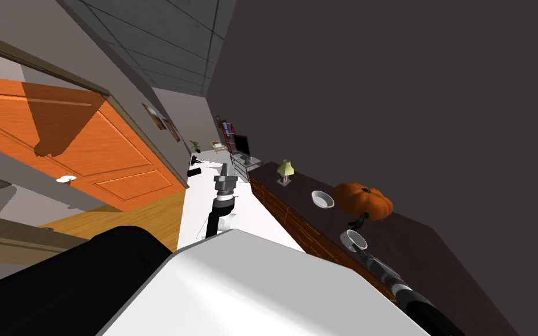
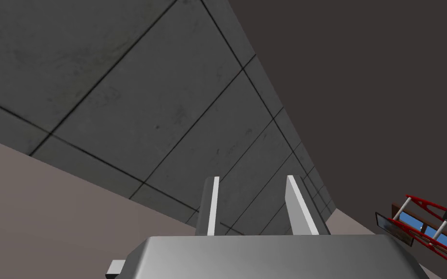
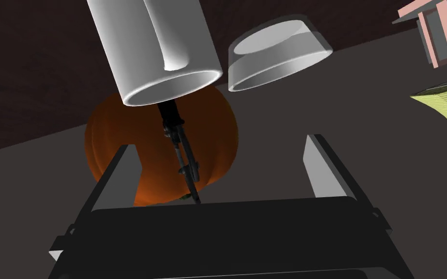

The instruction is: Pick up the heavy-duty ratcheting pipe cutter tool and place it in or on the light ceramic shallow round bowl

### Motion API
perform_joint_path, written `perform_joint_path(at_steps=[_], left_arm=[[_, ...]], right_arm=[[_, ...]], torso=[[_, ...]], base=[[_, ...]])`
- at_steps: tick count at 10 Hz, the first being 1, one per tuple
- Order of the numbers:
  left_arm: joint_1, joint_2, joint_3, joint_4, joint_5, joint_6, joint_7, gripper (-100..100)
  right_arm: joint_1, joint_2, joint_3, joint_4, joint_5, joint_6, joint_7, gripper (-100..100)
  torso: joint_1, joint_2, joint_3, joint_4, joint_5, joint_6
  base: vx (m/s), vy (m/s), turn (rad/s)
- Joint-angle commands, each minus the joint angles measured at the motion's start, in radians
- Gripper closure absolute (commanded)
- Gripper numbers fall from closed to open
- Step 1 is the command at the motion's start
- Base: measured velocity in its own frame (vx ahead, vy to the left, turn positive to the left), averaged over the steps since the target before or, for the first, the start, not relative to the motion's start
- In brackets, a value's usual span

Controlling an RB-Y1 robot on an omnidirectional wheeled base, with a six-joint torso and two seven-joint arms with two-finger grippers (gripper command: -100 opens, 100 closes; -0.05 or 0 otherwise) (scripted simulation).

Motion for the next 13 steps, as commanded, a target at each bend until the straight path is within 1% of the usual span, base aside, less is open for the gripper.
perform_joint_path(at_steps=[1,2,3,4,6,7,8,9,10,11,12,13], left_arm=[[0.000,0.000,0.000,0.000,0.000,0.000,0.000,0],[0.000,0.000,0.000,0.000,0.000,0.000,0.000,0],[0.000,0.000,0.000,0.000,0.000,0.000,0.000,0],[0.000,0.000,0.000,0.000,0.000,0.000,0.000,0],[0.000,0.000,0.000,0.000,0.000,0.000,0.000,0],[0.000,0.000,0.000,0.000,0.000,0.000,0.000,0],[0.000,0.000,0.000,0.000,0.000,0.000,0.000,0],[0.000,0.000,0.000,0.000,0.000,0.000,0.000,0],[0.000,0.000,0.000,0.000,0.000,0.000,0.000,0],[0.000,0.000,0.000,0.000,0.000,0.000,0.000,0],[0.000,0.000,0.000,0.000,0.000,0.000,0.000,0],[0.000,0.000,0.000,0.000,0.000,0.000,0.000,0]], right_arm=[[0.008,-0.050,0.016,0.045,0.013,0.043,-0.003,-100],[0.011,-0.072,0.024,0.079,0.024,0.060,-0.002,-100],[0.014,-0.094,0.032,0.102,0.033,0.076,-0.002,-100],[0.017,-0.114,0.039,0.143,0.043,0.091,-0.002,-100],[0.021,-0.151,0.051,0.206,0.060,0.120,-0.002,-100],[0.021,-0.151,0.051,0.206,0.060,0.120,-0.002,-100],[0.025,-0.183,0.061,0.260,0.075,0.144,-0.002,-100],[0.027,-0.197,0.066,0.284,0.081,0.155,-0.002,-100],[0.027,-0.197,0.066,0.284,0.081,0.155,-0.002,-100],[0.028,-0.209,0.070,0.305,0.087,0.164,-0.002,-100],[0.028,-0.209,0.070,0.305,0.087,0.164,-0.002,-100],[0.029,-0.219,0.074,0.322,0.092,0.172,-0.002,-100]], torso=[[0.000,0.000,0.000,0.000,0.000,0.000],[-0.001,-0.001,-0.001,0.000,0.000,0.000],[-0.002,-0.003,-0.002,0.000,0.000,0.000],[-0.001,-0.003,-0.002,-0.001,0.000,0.000],[0.000,-0.001,-0.001,0.000,0.000,0.000],[-0.001,-0.001,-0.001,0.000,0.000,0.000],[-0.002,0.001,0.001,0.000,0.000,0.001],[-0.003,0.001,0.000,0.000,0.000,0.000],[-0.003,-0.001,-0.001,0.000,0.000,0.000],[-0.004,0.002,0.001,0.000,-0.001,0.001],[-0.003,0.004,0.002,0.001,-0.001,0.001],[-0.003,0.007,0.004,0.001,-0.001,0.001]], base=[[0.144,0.067,0.199],[0.171,0.051,0.268],[0.172,0.063,0.234],[0.149,0.078,0.231],[0.136,0.064,0.184],[0.109,0.020,0.078],[0.121,0.026,0.267],[0.161,0.009,0.228],[0.105,-0.008,0.008],[0.060,0.004,0.044],[0.030,0.005,0.039],[0.025,0.006,0.068]])
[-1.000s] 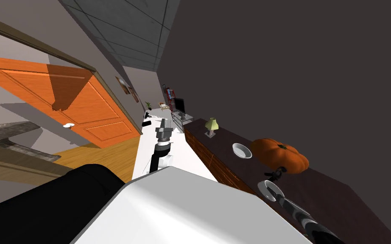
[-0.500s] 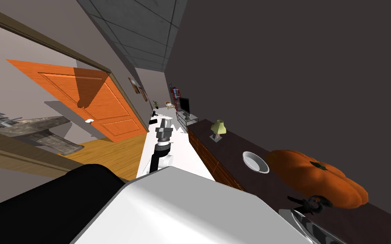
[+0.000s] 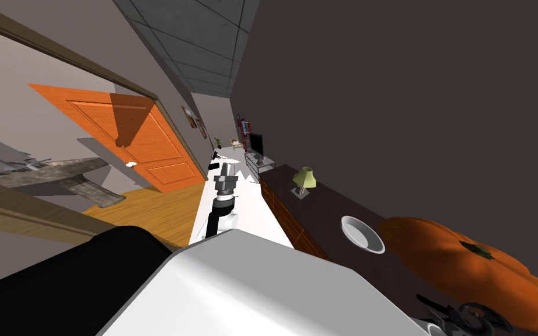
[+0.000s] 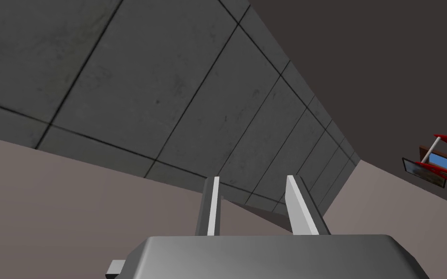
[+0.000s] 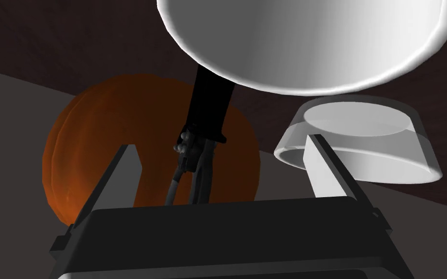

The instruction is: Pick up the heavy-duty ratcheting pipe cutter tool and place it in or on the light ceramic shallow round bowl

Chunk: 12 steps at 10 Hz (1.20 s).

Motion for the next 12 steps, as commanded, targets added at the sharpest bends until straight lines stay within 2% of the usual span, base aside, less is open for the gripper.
perform_joint_path(at_steps=[1,2,3,4,6,7,8,12], left_arm=[[0.000,0.000,0.000,0.000,0.000,0.000,0.000,0],[0.000,0.000,0.000,0.000,0.000,0.000,0.000,0],[0.000,0.000,0.000,0.000,0.000,0.000,0.000,0],[0.000,0.000,0.000,0.000,0.000,0.000,0.000,0],[0.000,0.000,0.000,0.000,0.000,0.000,0.000,0],[0.000,0.000,0.000,0.000,0.000,0.000,0.000,0],[0.000,0.000,0.000,0.000,0.000,0.000,0.000,0],[0.000,0.000,0.000,0.000,0.000,0.000,0.000,0]], right_arm=[[0.003,-0.018,0.008,0.032,0.008,0.015,-0.001,-100],[0.013,-0.012,-0.003,0.014,0.005,0.004,-0.001,-100],[0.015,-0.013,-0.004,0.015,0.006,0.006,-0.001,0],[-0.009,0.016,-0.002,0.042,0.015,0.009,0.010,-100],[-0.033,0.045,0.001,0.069,0.025,0.013,0.021,-100],[-0.022,0.031,0.002,0.052,0.018,0.016,0.014,-100],[-0.023,0.032,0.003,0.054,0.019,0.016,0.015,100],[-0.023,0.030,-0.001,0.055,0.017,0.018,0.013,100]], torso=[[0.000,0.000,0.000,0.000,0.000,0.000],[0.000,-0.001,-0.001,0.000,0.000,0.000],[0.000,0.000,0.000,0.000,0.000,0.000],[0.000,0.001,0.001,0.000,0.000,0.000],[-0.005,0.002,0.001,0.000,-0.001,0.000],[-0.007,0.002,0.001,0.000,-0.002,0.000],[-0.007,0.001,0.001,0.000,-0.003,0.000],[-0.007,0.000,-0.001,-0.001,-0.006,-0.002]], base=[[0.059,0.005,0.141],[0.032,-0.002,0.028],[0.000,0.000,0.000],[0.006,-0.038,0.075],[0.006,-0.082,0.081],[0.001,-0.034,0.015],[0.000,0.000,0.000],[0.000,-0.003,-0.004]])
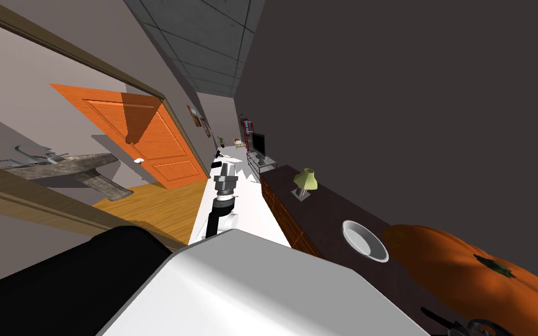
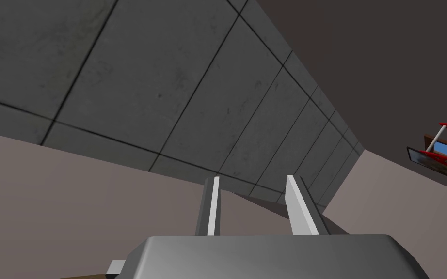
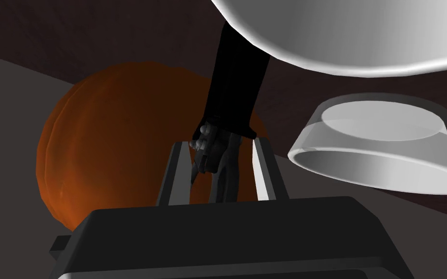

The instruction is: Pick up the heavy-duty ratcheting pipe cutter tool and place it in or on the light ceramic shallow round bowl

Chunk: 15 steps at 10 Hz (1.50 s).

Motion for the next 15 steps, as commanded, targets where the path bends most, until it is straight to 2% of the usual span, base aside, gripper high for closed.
perform_joint_path(at_steps=[1,2,3,4,5,7,10,14,15], left_arm=[[0.000,0.000,0.000,0.000,0.000,0.000,0.000,0],[0.000,0.000,0.000,0.000,0.000,0.000,0.000,0],[0.000,0.000,0.000,0.000,0.000,0.000,0.000,0],[0.000,0.000,0.000,0.000,0.000,0.000,0.000,0],[0.000,0.000,0.000,0.000,0.000,0.000,0.000,0],[0.000,0.000,0.000,0.000,0.000,0.000,0.000,0],[0.000,0.000,0.000,0.000,0.000,0.000,0.000,0],[0.000,0.000,0.000,0.000,0.000,0.000,0.000,0],[0.000,0.000,0.000,0.000,0.000,0.000,0.000,0]], right_arm=[[0.000,0.000,0.000,0.000,0.000,0.000,0.000,0],[0.029,-0.031,-0.002,-0.029,-0.008,-0.011,-0.009,100],[0.017,-0.018,-0.004,-0.018,-0.004,-0.006,-0.004,100],[0.020,-0.020,-0.005,-0.020,-0.005,-0.007,-0.005,0],[0.036,-0.028,-0.012,-0.022,-0.016,-0.021,-0.014,100],[0.053,-0.038,-0.018,-0.026,-0.029,-0.035,-0.023,100],[0.084,-0.078,-0.035,-0.053,-0.067,-0.075,-0.052,100],[0.116,-0.138,-0.052,-0.094,-0.116,-0.117,-0.092,100],[0.132,-0.176,-0.061,-0.115,-0.143,-0.134,-0.114,100]], torso=[[0.000,0.000,0.000,0.000,0.000,0.000],[0.000,0.000,0.000,0.000,0.000,0.000],[0.004,0.001,0.000,-0.001,0.001,0.002],[0.004,0.001,0.000,0.000,0.001,0.001],[0.002,0.001,0.000,0.000,0.000,0.001],[0.012,0.010,0.005,0.000,0.001,0.003],[0.019,0.005,0.002,0.000,0.001,0.000],[0.018,-0.006,-0.004,-0.002,0.002,-0.002],[0.017,-0.007,-0.004,-0.002,0.001,-0.003]], base=[[0.000,0.000,0.000],[0.003,0.065,-0.122],[0.001,0.042,-0.047],[-0.001,0.006,0.002],[-0.098,0.093,0.021],[-0.110,0.183,0.014],[-0.047,0.230,0.120],[0.080,0.208,0.130],[0.117,0.208,0.295]])
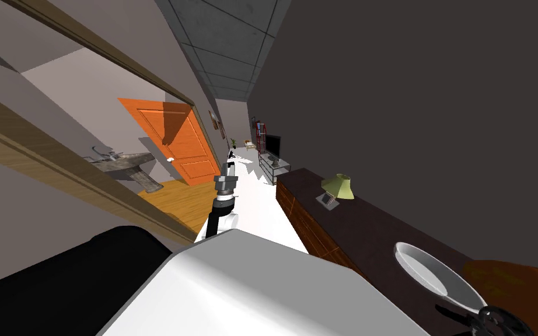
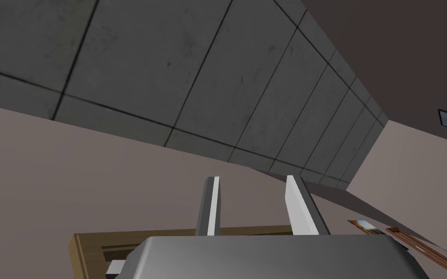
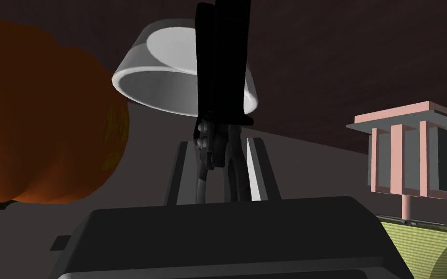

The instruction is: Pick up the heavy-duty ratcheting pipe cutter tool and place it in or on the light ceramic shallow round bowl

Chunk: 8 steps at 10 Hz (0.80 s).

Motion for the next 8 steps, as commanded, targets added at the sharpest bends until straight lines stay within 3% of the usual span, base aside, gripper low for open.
perform_joint_path(at_steps=[1,3,8], left_arm=[[0.000,0.000,0.000,0.000,0.000,0.000,0.000,0],[0.000,0.000,0.000,0.000,0.000,0.000,0.000,0],[0.000,0.000,0.000,0.000,0.000,0.000,0.000,0]], right_arm=[[0.023,-0.035,-0.017,-0.036,-0.025,-0.014,-0.022,100],[0.036,-0.075,-0.025,-0.057,-0.051,-0.025,-0.043,100],[0.064,-0.177,-0.039,-0.099,-0.108,-0.033,-0.093,100]], torso=[[0.000,0.000,0.000,0.000,0.000,0.000],[-0.003,-0.002,-0.001,-0.001,-0.001,0.002],[-0.015,0.000,0.000,0.000,-0.003,0.002]], base=[[0.157,0.184,0.202],[0.176,0.109,0.123],[0.158,0.004,0.125]])
